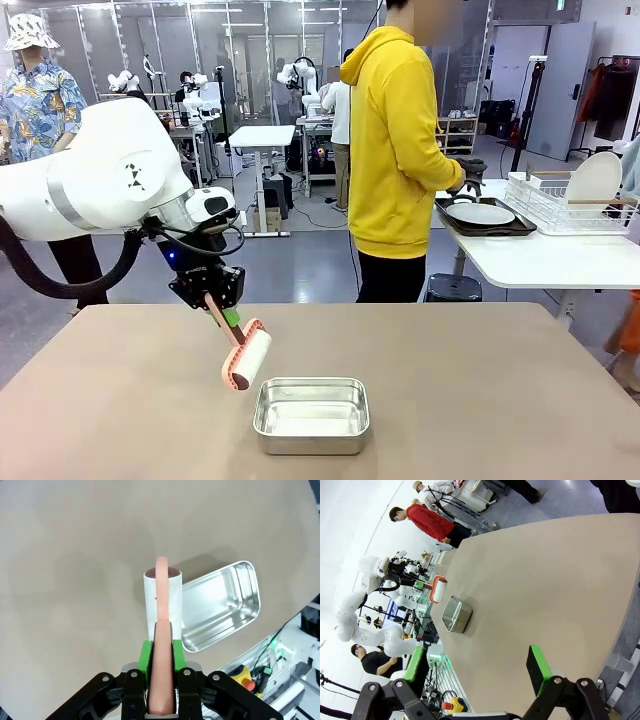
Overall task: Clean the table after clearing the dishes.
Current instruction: When the right (or left) Handle tray is removed, use the right hand (or left hand) to clean the right (or left) side of the table with the Lint Roller.
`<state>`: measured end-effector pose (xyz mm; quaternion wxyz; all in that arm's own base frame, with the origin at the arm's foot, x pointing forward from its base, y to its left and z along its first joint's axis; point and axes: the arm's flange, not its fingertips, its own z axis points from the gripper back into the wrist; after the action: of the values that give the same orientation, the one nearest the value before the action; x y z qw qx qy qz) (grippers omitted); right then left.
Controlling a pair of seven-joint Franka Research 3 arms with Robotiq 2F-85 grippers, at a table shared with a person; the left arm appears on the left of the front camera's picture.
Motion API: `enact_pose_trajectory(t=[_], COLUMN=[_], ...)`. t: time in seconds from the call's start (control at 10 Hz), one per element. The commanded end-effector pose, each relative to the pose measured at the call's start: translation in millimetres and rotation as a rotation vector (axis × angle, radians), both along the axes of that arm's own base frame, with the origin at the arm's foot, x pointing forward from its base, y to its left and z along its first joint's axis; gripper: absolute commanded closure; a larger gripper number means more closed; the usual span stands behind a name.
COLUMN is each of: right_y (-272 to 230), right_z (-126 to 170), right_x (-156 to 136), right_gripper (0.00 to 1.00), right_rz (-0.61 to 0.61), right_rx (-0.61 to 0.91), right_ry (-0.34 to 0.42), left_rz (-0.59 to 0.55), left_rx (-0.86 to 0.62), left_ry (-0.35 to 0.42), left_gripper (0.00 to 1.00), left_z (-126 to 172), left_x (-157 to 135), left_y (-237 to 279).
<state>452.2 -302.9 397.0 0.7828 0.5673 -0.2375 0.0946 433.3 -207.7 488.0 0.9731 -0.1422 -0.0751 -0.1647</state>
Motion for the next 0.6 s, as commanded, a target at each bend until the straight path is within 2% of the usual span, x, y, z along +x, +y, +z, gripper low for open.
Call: enact_pose_trajectory(t=[0.0, 0.1, 0.2, 0.5], right_y=[5, 5, 5, 5], right_z=[2, 2, 2, 2], right_x=[-4, -4, -4, -4], right_gripper=[0.0, 0.0, 0.0, 0.0], right_rz=[-0.004, -0.004, -0.004, -0.004], right_rx=[0.007, 0.007, 0.007, 0.007], right_ry=[-0.009, -0.009, -0.009, -0.009], left_rz=[0.002, 0.0, 0.072, 0.099], left_rx=[-0.007, 0.0, -0.049, -0.119], left_ry=[0.021, 0.0, -0.035, 0.064], left_gripper=[1.0, 0.79, 0.79, 0.79], left_z=[7, 0, 9, -7], left_x=[2, 0, 26, 61], left_y=[0, 0, 8, 31])
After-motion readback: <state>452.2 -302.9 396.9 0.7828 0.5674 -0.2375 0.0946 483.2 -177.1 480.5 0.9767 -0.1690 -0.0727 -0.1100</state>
